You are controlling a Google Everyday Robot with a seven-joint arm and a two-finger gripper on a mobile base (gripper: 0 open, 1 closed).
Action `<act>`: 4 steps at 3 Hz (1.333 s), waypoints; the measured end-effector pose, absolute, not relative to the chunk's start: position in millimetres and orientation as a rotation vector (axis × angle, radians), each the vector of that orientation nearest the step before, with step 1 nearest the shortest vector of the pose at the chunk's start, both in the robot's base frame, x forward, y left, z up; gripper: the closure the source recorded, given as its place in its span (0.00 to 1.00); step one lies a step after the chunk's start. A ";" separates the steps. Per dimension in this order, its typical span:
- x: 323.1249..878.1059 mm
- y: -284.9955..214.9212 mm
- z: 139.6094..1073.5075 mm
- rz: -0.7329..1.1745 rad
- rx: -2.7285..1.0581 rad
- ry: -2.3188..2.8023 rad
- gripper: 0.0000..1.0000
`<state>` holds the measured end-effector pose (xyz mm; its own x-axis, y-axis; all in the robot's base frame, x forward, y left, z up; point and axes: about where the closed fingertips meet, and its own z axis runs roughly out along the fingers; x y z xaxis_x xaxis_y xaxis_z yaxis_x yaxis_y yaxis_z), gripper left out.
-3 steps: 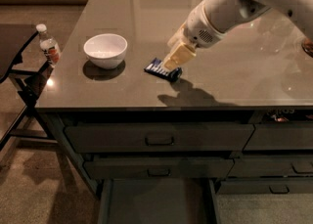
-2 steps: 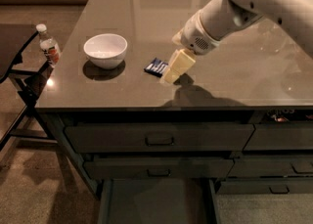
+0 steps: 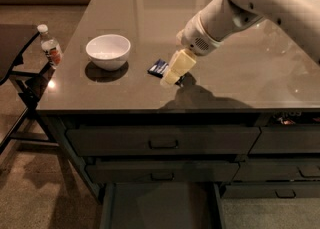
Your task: Place rxbar blueberry into bottom drawer
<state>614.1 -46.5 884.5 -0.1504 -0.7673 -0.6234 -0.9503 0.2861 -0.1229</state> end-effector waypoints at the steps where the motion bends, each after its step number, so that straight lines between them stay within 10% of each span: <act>1: 620.6 -41.3 879.6 0.428 -1.504 1.993 0.00; 4: 626.5 -43.8 858.7 0.468 -1.425 2.057 0.00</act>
Offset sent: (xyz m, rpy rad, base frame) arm 0.0175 0.0007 -0.0101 0.0493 0.0512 -0.0700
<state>626.5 -43.8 858.7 -0.2552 -0.7233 -0.6416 -0.9297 0.3659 -0.0427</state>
